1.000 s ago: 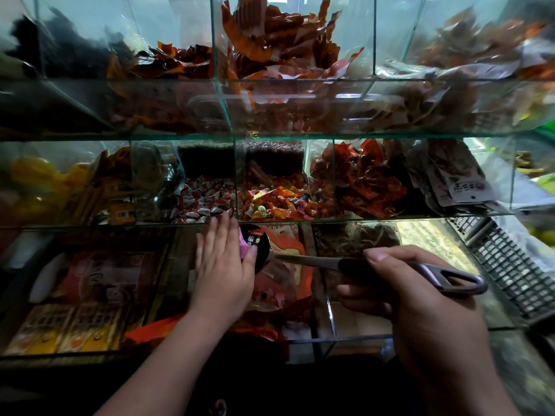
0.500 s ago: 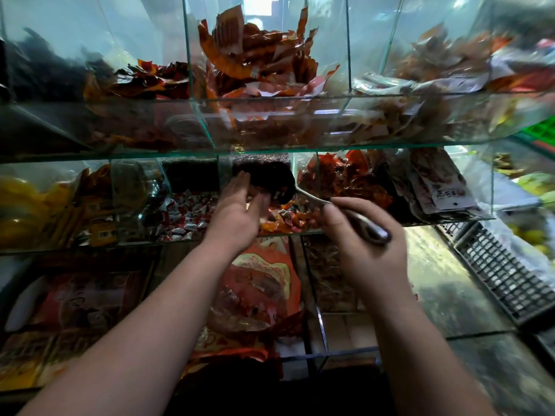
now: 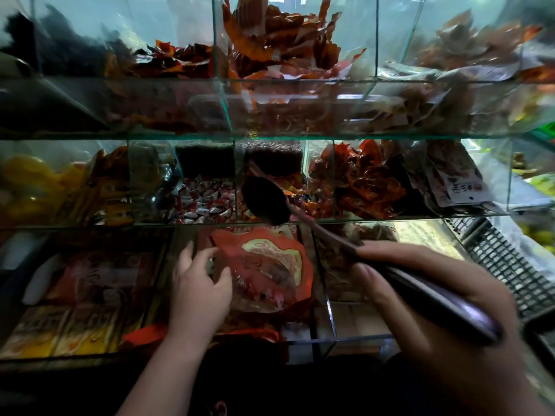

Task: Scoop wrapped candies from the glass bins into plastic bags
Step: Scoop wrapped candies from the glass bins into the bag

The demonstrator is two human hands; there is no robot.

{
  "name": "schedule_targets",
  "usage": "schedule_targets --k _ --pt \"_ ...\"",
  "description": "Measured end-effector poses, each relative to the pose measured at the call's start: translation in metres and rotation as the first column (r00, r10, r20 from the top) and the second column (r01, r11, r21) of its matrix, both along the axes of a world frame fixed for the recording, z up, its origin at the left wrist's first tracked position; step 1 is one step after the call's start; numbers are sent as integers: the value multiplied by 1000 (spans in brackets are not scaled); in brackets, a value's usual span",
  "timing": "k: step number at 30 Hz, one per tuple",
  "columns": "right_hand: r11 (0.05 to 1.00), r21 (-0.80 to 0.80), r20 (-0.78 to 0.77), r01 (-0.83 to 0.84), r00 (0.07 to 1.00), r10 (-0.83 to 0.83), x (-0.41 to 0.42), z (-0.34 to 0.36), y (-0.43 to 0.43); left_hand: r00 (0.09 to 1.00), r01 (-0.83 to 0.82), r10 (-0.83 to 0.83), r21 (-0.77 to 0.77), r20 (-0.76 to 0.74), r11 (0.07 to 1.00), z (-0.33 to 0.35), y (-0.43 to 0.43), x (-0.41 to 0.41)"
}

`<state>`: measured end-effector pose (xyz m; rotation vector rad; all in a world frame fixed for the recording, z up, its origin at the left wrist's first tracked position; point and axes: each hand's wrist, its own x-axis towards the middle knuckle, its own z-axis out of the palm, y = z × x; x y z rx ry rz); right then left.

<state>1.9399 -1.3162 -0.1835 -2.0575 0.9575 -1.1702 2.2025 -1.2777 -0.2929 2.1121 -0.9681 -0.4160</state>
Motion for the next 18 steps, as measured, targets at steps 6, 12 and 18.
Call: schedule_targets --k 6,12,18 --pt "985 -45 -180 -167 971 156 -5 17 29 987 151 -136 200 -90 968 -21 3 -8" --pt "955 151 -596 -256 747 295 57 -57 -29 947 296 -276 119 -163 948 -23 5 -29" --pt "956 248 -732 -155 616 290 80 -100 -59 929 318 -292 85 -228 944 -21 3 -29"
